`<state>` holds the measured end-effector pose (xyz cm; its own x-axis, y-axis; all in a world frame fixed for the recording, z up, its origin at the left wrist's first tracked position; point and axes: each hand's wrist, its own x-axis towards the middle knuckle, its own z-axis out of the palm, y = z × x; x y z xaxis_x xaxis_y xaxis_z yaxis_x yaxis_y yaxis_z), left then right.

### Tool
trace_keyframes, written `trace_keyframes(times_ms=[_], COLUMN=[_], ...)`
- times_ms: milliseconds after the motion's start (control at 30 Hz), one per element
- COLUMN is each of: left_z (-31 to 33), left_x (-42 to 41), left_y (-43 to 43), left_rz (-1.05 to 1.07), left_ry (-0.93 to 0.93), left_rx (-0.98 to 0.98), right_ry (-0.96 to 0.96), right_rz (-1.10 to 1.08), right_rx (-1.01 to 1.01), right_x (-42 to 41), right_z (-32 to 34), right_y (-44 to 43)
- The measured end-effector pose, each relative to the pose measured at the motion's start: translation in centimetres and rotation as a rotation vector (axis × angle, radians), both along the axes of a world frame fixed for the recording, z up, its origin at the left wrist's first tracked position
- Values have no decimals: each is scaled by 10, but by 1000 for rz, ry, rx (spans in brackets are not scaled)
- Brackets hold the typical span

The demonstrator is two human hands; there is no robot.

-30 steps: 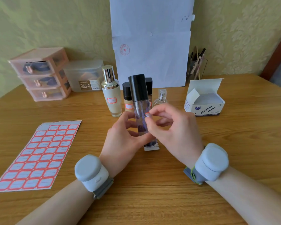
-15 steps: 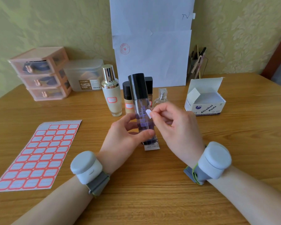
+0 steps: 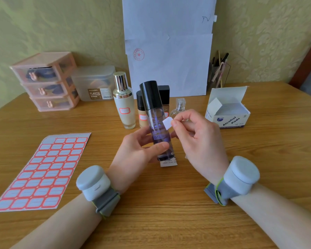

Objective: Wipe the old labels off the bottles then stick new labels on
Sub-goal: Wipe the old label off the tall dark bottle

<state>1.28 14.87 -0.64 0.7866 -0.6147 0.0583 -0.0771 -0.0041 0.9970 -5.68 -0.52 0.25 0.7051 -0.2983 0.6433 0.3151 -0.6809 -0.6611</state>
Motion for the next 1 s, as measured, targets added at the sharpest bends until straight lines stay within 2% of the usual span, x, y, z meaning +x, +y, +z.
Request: trace_keyframes(times_ms=[133,267,300,467,567,733,1000], left_z=[0,1,2,3,5,5,3], left_x=[1,1,1,2,3,3,3], left_y=[2,1,1,1,2,2,2], left_rz=[-37,-18,-4,106,146,178,175], left_ry=[54,81,78,21,-3,-35,-105], left_rx=[-40,-46,-38,-5,-19,-26,17], right_ry=[31,57,54,102,201,391,541], right_rz=[26,114,124,31,-54,6,65], right_rx=[77,331,336,121,-86,-354,-623], right_x=[0,0,0,0,1,-3,-1], right_z=[0,5,6,6,6,-4,-8], right_y=[-1,-3,-3,-12,-25,-24,-16])
